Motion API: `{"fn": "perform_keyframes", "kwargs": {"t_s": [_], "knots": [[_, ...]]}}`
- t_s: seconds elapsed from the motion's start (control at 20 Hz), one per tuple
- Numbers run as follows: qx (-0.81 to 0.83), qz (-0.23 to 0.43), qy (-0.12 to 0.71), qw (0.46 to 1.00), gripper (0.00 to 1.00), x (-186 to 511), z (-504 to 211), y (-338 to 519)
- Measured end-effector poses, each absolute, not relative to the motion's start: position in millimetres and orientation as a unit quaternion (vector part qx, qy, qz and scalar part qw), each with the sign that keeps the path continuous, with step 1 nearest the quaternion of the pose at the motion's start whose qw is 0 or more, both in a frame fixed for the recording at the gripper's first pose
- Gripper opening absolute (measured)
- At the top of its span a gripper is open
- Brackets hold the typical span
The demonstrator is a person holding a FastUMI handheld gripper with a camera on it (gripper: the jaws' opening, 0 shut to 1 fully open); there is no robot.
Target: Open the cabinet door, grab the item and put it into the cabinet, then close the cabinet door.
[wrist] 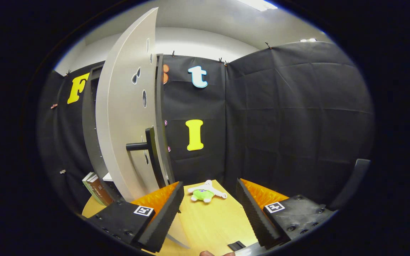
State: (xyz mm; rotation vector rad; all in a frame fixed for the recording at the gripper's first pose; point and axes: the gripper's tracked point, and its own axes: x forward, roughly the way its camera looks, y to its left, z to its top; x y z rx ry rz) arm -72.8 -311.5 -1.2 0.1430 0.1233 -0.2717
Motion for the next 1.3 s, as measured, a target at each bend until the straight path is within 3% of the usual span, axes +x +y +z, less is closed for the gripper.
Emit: {"fn": "perform_keyframes", "kwargs": {"t_s": [0.65,0.95,1.3], "knots": [[0.107,-0.057,0.069,0.990,0.97,-54,-1,-181],[0.131,0.011,0.074,0.989,0.98,-22,-8,-93],[0.085,0.015,0.045,0.995,0.98,-11,7,-69]]}}
